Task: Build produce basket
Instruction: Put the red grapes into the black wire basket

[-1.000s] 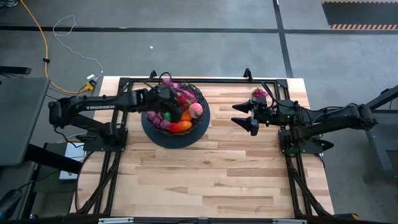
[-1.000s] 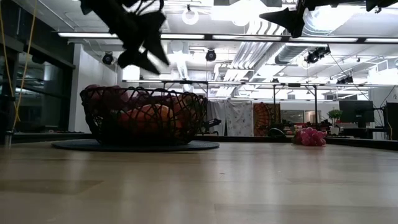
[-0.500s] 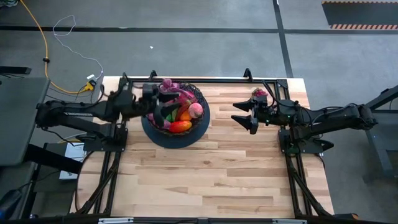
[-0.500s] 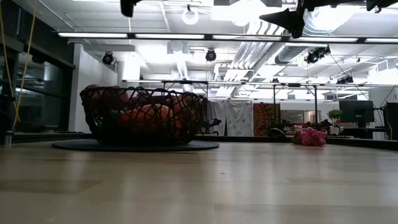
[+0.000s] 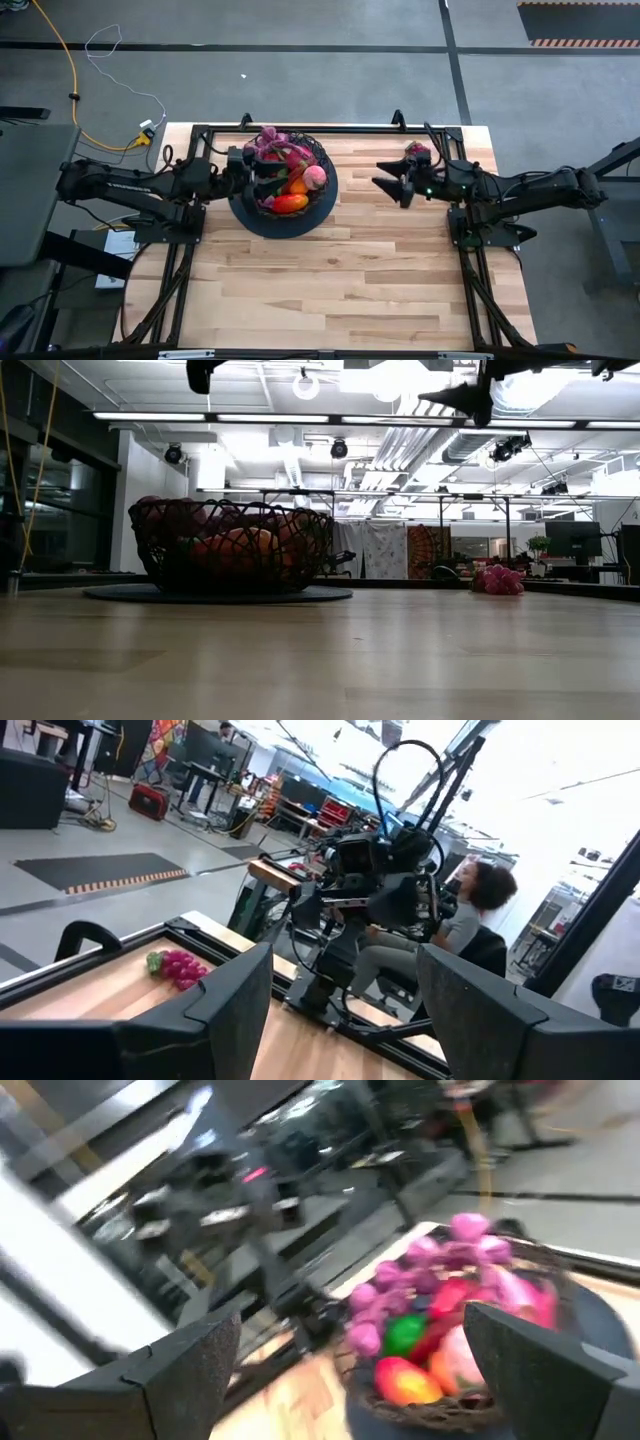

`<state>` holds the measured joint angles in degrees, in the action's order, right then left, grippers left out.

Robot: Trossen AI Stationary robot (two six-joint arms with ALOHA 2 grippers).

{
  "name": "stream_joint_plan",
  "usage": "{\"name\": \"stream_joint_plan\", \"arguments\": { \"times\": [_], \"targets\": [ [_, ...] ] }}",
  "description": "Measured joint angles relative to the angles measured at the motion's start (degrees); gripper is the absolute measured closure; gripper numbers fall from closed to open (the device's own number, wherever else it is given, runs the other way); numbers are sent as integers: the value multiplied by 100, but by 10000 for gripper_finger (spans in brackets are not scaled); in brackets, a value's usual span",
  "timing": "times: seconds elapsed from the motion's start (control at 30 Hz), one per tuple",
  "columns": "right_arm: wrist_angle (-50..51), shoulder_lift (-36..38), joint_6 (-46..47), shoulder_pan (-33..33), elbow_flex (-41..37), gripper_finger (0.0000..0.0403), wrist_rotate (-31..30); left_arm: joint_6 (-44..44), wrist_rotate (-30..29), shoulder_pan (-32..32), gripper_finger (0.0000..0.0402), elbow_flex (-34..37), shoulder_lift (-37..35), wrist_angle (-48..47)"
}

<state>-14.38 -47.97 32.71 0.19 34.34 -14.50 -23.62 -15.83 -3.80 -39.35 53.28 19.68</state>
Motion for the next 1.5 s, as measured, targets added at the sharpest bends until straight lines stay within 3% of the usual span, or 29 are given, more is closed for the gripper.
{"name": "stream_joint_plan", "arguments": {
  "times": [0.17, 0.4, 0.47, 0.57, 0.7, 0.9, 1.0, 1.2, 1.5],
  "targets": [
    [1197, -364, 436, -405, 775, 29, -462, 155, -2, -1, 165, 0, 0, -7],
    [5550, -1804, 519, -1741, 3038, 29, -415, 125, -20, -1, 165, 0, 0, -11],
    [6641, -2246, 220, -2181, 3422, 29, -391, 123, -20, -1, 165, 0, 0, -25],
    [7521, -2758, 9, -2841, 3567, 29, -282, 74, 74, 1, 165, 0, 0, -157],
    [7673, -3213, -175, -3588, 3249, 29, 167, 64, 117, 1, 165, 0, 0, -381],
    [7348, -3797, -347, -4358, 3041, 29, -98, 65, 127, 1, 165, 0, 0, -525],
    [7062, -4076, -286, -4606, 3041, 29, -303, 64, 127, 0, 165, 0, 0, -529],
    [6569, -4706, -256, -4970, 3041, 29, -18, -548, 321, -2, 165, 0, 0, -531],
    [6315, -5421, -581, -5507, 3041, 29, 142, -420, 328, -1, 165, 0, 0, -786]
  ]
}}
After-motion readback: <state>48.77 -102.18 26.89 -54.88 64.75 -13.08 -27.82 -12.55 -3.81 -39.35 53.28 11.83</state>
